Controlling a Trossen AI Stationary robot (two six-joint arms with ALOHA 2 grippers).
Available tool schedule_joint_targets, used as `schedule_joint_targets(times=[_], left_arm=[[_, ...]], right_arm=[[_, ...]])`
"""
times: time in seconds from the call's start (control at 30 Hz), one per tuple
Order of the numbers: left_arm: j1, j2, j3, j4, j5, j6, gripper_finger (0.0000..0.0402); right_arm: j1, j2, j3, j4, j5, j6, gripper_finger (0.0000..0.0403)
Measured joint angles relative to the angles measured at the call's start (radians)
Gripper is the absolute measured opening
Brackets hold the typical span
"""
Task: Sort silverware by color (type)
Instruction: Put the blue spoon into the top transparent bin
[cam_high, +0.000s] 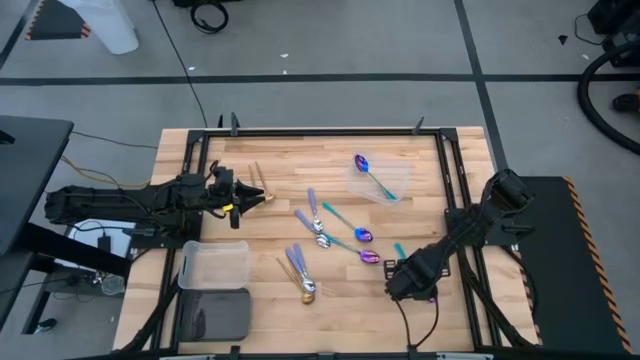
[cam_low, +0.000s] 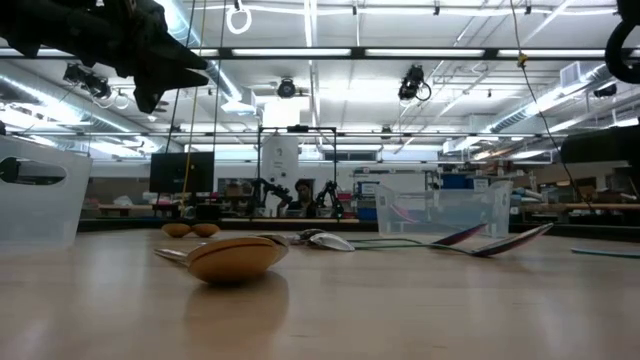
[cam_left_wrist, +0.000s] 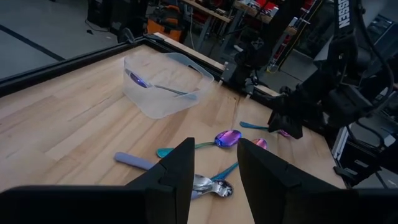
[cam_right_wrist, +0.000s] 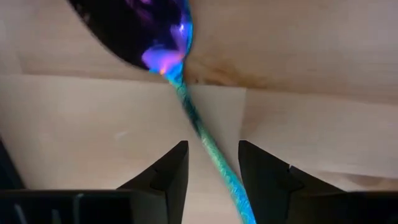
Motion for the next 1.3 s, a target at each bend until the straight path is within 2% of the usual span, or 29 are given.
schedule_joint_targets(times=[0.43, 0.67, 0.97, 1.07, 1.3], left_arm=[[0.000, 0.000, 0.000, 0.000, 0.000, -0.032, 0.0130], [0.000, 0.000, 0.000, 0.000, 0.000, -0.053, 0.0130], [0.000, 0.000, 0.000, 0.000, 0.001, -0.055, 0.0130], [0.000, 0.000, 0.000, 0.000, 0.001, -0.054, 0.0130], [0.000, 0.000, 0.000, 0.000, 0.001, -0.054, 0.0130]], right_arm=[[0.043, -0.003, -0.038, 0.052, -0.021, 0.126, 0.0125], [0.043, -0.003, -0.038, 0.075, -0.044, 0.191, 0.0082], [0.005, -0.003, -0.038, 0.097, -0.106, 0.454, 0.0032], [-0.011, -0.002, -0.038, 0.102, -0.137, 0.536, 0.0026], [-0.065, 0.000, -0.039, 0.106, -0.185, 0.838, 0.0024]])
